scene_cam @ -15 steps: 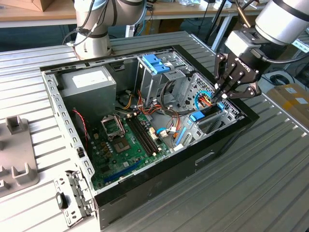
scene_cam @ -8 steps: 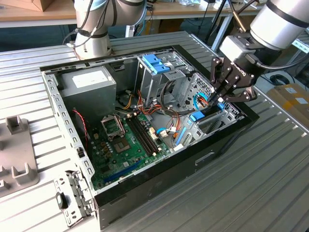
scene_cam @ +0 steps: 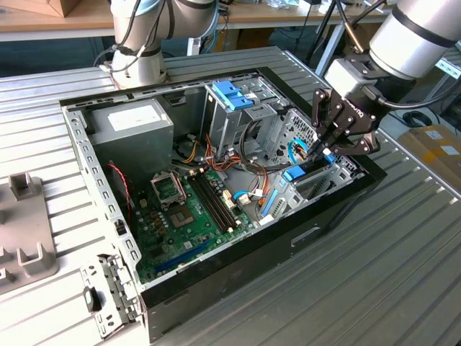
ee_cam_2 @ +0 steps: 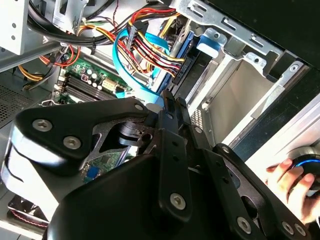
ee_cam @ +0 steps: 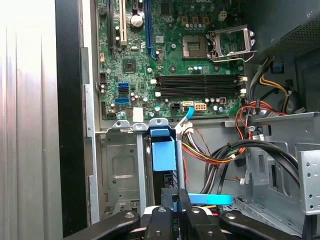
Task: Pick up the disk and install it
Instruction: 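Insert the second disk wire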
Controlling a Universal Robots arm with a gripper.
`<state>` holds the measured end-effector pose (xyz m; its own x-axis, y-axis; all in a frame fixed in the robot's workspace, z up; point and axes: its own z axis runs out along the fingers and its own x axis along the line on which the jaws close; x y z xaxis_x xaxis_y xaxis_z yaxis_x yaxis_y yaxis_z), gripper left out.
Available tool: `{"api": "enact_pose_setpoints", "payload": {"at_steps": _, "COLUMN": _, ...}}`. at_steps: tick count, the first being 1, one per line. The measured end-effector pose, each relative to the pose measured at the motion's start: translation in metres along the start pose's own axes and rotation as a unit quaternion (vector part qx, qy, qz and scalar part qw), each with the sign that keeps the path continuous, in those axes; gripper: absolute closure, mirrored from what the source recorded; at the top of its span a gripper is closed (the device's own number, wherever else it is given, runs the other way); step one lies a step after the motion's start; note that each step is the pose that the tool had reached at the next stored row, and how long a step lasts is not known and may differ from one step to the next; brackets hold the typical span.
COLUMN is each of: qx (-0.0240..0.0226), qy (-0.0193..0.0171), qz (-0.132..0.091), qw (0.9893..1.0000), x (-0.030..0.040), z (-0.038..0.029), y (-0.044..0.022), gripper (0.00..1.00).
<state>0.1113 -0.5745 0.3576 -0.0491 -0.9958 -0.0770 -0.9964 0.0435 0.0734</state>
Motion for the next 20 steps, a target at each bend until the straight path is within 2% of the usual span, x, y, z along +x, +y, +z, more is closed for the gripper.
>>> {"api": "enact_pose_setpoints", "payload": {"at_steps": 2, "qx": 0.0003, "qy": 0.0000, "qz": 0.000, "qw": 1.0000, "x": 0.0000, "z": 0.0000, "y": 0.0000, "gripper": 0.84}}
{"api": "enact_pose_setpoints", "payload": {"at_steps": 3, "qx": 0.0058, "qy": -0.0005, "qz": 0.000, "qw": 1.0000, "x": 0.0000, "z": 0.0004, "y": 0.0001, "gripper": 0.84}}
{"api": "enact_pose_setpoints", "payload": {"at_steps": 4, "qx": 0.0162, "qy": -0.0008, "qz": -0.001, "qw": 0.9999, "x": 0.0000, "z": 0.0004, "y": 0.0001, "gripper": 0.84}}
{"api": "enact_pose_setpoints", "payload": {"at_steps": 5, "qx": 0.0185, "qy": -0.0008, "qz": -0.001, "qw": 0.9998, "x": 0.0001, "z": 0.0004, "y": 0.0001, "gripper": 0.84}}
{"api": "enact_pose_setpoints", "payload": {"at_steps": 10, "qx": 0.0198, "qy": -0.0010, "qz": -0.002, "qw": 0.9998, "x": 0.0001, "z": 0.0006, "y": 0.0014, "gripper": 0.84}}
{"api": "enact_pose_setpoints", "payload": {"at_steps": 16, "qx": 0.0198, "qy": -0.0010, "qz": -0.002, "qw": 0.9998, "x": 0.0009, "z": 0.0025, "y": 0.0155, "gripper": 0.84}}
{"api": "enact_pose_setpoints", "payload": {"at_steps": 20, "qx": 0.0199, "qy": -0.0009, "qz": -0.002, "qw": 0.9998, "x": 0.0009, "z": 0.0024, "y": 0.0157, "gripper": 0.84}}
